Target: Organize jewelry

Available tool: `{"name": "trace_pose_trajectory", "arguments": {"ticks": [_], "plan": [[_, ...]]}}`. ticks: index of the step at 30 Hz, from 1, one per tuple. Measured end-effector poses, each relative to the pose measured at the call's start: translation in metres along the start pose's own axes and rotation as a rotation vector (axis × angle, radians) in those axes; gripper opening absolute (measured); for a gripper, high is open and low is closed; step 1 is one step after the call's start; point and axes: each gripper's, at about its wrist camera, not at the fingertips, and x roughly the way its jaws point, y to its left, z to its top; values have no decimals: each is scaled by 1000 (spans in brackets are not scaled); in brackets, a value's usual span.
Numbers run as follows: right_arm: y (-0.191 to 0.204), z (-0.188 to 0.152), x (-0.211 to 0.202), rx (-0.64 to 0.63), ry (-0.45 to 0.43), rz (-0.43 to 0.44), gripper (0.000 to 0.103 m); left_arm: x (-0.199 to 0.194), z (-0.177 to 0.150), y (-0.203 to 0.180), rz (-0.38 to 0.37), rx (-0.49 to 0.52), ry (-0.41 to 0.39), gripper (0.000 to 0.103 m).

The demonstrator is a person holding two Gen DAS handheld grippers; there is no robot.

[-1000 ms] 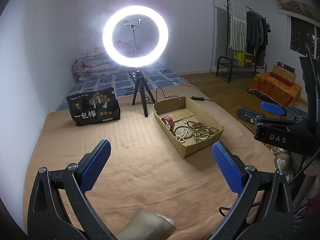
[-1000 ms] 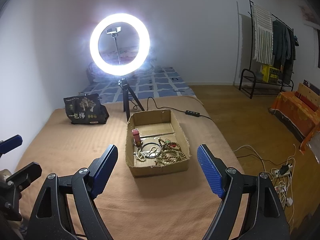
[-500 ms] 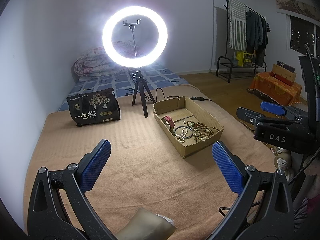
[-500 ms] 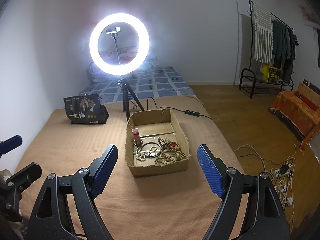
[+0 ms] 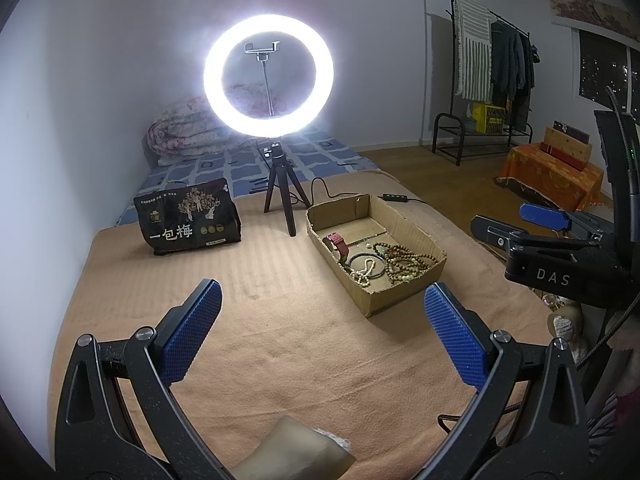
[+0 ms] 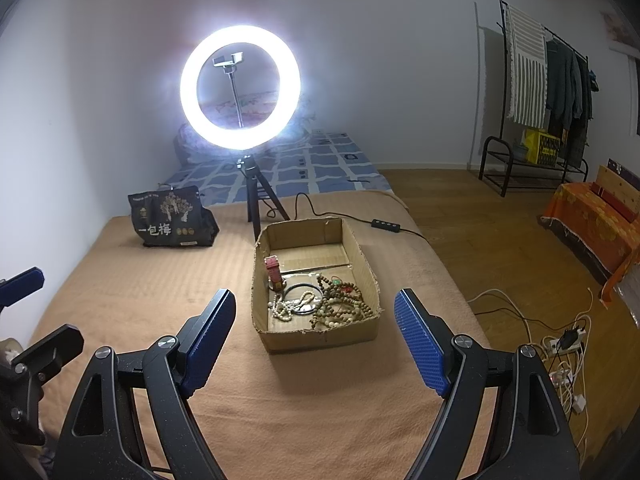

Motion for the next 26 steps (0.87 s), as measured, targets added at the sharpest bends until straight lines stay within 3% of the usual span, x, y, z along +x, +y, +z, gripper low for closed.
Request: {"name": "trace_pose_trajectory", "arguments": {"ticks": [26], "plan": [[5,-4,1,-24,13,4,82,0,4,11,28,3,-20,103]]}}
